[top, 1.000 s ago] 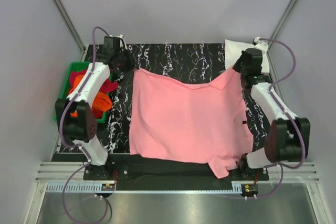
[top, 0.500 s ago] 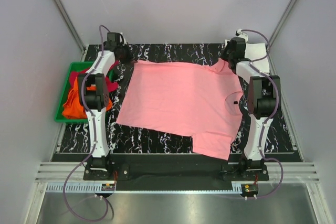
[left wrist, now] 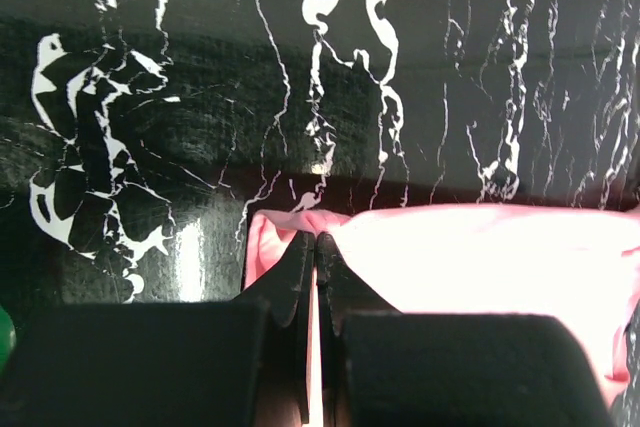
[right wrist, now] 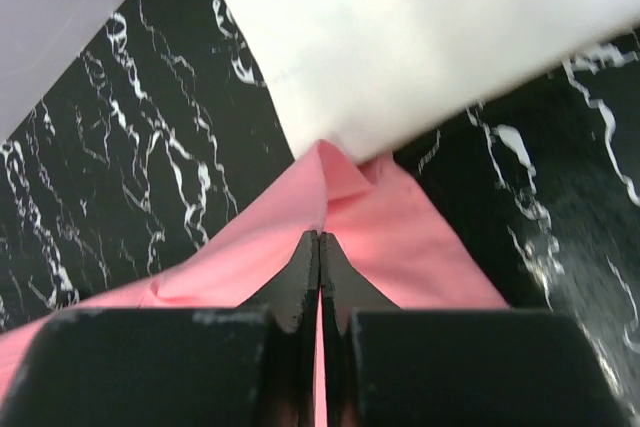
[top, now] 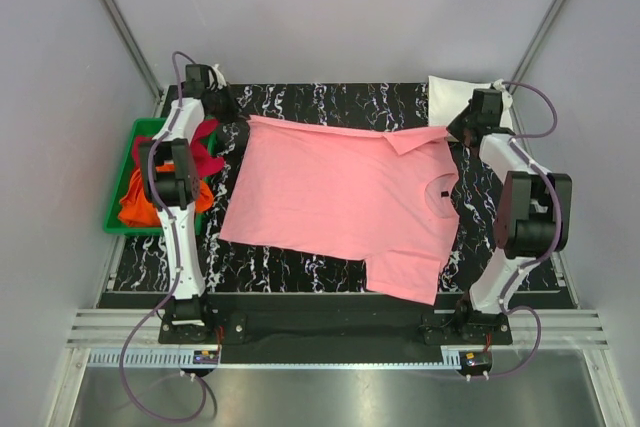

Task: Fold and stack the t-shirts

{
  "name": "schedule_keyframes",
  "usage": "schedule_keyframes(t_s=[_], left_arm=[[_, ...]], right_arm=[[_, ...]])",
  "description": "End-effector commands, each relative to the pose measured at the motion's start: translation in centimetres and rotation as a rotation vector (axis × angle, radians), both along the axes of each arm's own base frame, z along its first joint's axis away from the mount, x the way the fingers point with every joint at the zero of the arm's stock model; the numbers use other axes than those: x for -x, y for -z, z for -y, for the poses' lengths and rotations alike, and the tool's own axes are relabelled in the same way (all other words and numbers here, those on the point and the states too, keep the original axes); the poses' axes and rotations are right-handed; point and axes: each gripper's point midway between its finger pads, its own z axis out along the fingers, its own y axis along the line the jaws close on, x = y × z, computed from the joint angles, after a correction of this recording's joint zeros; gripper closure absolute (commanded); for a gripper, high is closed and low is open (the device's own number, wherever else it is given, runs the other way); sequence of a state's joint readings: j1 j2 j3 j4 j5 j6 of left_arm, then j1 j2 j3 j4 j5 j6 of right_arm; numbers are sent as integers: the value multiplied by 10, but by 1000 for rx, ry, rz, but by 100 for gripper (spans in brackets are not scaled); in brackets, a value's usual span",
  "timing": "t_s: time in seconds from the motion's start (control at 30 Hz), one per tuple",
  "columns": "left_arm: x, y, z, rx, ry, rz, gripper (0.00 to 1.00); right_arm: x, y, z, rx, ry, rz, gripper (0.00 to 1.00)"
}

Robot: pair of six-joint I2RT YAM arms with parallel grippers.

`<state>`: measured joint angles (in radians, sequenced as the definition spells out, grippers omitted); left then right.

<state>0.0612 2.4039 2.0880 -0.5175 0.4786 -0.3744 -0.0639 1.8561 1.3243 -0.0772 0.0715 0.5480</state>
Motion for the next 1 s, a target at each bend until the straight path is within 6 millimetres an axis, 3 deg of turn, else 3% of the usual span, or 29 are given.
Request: schedule_keyframes(t_s=[0.0, 0.4, 0.67, 0.97], left_arm=[[-4, -33, 8, 21, 69, 96, 100], [31, -33, 15, 45, 89, 3, 100], [49, -33, 8, -17, 63, -55, 100], [71, -24, 8, -111, 58, -138, 100]], right_arm=[[25, -31, -2, -5, 33, 37, 100], [95, -48, -5, -17, 27, -40, 100], [135, -29, 8, 32, 90, -151, 100], [166, -21, -2, -15, 82, -199, 100]])
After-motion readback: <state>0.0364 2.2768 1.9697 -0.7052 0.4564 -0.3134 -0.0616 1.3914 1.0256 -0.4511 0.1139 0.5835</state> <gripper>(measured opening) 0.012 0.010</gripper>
